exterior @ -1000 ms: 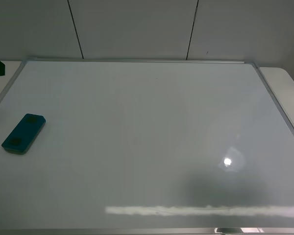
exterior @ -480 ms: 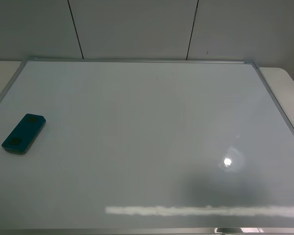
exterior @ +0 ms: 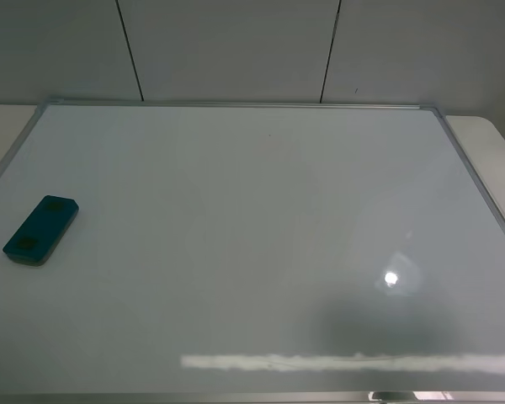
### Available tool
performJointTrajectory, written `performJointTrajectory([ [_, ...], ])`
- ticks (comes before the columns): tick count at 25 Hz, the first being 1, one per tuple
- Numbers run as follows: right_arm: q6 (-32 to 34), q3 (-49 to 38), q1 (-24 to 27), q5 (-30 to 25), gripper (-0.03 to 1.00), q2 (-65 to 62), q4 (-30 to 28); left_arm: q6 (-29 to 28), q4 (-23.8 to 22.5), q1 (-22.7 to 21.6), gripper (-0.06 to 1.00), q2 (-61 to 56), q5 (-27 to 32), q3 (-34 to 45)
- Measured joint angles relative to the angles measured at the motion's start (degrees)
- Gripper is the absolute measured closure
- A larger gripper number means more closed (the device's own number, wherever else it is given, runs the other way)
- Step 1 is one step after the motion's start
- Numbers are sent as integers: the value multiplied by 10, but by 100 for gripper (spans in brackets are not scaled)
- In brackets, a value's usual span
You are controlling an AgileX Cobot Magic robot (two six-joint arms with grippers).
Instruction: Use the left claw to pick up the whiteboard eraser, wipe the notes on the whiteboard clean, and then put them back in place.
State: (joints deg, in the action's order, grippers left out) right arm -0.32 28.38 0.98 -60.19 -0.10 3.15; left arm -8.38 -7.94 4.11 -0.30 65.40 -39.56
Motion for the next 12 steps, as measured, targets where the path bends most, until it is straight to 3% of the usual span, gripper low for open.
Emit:
performJointTrajectory([
  [6, 0, 0, 0, 0, -3, 0, 0, 2, 1, 0, -5, 0, -20, 87],
  [12, 0, 0, 0, 0, -3, 0, 0, 22, 2, 0, -5, 0, -43, 104],
])
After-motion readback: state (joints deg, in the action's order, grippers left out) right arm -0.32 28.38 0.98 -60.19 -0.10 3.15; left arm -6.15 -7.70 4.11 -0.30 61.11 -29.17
